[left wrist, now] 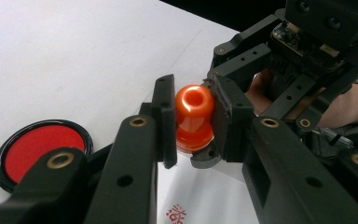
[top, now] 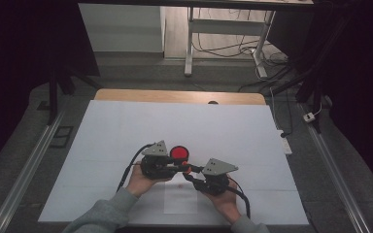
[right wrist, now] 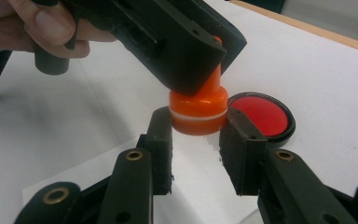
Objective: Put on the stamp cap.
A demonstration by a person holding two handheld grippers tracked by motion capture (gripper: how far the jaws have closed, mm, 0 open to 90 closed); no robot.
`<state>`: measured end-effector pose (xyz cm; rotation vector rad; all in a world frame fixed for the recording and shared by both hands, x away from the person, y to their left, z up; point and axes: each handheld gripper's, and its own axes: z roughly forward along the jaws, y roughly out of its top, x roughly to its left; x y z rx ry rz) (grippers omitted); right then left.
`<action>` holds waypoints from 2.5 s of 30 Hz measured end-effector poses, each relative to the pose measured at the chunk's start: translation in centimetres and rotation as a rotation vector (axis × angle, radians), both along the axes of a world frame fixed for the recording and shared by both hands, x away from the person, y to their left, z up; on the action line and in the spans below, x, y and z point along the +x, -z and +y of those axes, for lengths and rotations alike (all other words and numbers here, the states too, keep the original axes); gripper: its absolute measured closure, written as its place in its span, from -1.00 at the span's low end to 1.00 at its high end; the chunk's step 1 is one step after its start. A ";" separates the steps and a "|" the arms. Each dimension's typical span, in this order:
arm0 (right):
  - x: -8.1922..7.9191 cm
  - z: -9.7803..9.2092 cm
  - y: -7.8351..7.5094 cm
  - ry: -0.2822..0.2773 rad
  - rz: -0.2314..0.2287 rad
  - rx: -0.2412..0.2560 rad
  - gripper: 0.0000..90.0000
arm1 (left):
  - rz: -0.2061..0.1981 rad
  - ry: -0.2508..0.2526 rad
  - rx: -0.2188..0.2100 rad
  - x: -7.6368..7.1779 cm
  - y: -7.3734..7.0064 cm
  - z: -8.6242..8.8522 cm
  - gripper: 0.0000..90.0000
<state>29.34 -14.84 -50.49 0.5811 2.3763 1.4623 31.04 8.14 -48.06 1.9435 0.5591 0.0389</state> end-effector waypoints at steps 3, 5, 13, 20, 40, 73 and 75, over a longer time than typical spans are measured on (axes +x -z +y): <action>0.0 0.0 0.0 0.001 0.000 0.000 0.44 | -0.003 0.000 0.000 0.0 0.0 0.0 0.60; 0.0 0.0 0.0 0.002 0.001 -0.001 0.44 | -0.011 -0.001 0.005 -0.1 0.1 -0.1 0.60; -0.1 0.0 -0.1 0.008 0.001 -0.001 0.44 | -0.023 0.001 0.003 -0.2 0.1 -0.1 0.61; -0.2 0.0 -0.2 0.013 -0.007 -0.009 0.44 | -0.025 0.002 -0.001 -0.2 0.2 -0.1 0.61; -0.3 0.0 -0.1 -0.003 -0.033 -0.042 0.44 | 0.014 0.005 -0.031 0.0 0.9 0.0 0.61; 0.1 -0.6 0.0 0.009 -0.019 -0.025 0.24 | -0.024 -0.017 -0.041 -0.1 -0.3 0.7 0.60; 0.1 -0.8 0.0 0.015 -0.011 -0.030 0.20 | -0.022 -0.023 -0.032 -0.1 -0.3 0.7 0.61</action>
